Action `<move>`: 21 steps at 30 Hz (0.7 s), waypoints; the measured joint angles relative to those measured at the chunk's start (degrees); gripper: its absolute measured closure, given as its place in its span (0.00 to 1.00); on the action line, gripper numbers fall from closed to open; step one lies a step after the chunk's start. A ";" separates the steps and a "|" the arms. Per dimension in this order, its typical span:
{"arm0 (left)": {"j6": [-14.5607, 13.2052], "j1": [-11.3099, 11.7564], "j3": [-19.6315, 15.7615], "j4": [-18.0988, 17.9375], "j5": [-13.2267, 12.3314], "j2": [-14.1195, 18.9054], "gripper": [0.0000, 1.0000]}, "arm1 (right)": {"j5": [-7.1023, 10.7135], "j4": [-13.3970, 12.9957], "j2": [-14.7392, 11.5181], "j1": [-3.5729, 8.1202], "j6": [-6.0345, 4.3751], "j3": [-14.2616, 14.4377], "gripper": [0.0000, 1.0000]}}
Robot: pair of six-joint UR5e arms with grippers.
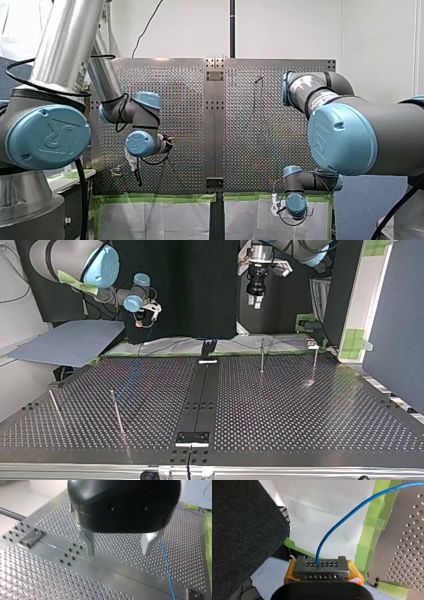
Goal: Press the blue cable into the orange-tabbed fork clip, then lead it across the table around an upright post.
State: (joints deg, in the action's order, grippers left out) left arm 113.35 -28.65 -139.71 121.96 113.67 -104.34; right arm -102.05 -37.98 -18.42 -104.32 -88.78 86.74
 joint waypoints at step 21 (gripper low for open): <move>-3.28 -2.48 -3.71 -5.20 -5.80 5.28 0.09 | 0.02 0.05 -0.01 -0.03 0.06 0.03 1.00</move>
State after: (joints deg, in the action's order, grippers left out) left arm 110.06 -31.13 -143.41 116.76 107.87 -99.06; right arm -102.03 -37.93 -18.43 -104.34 -88.72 86.77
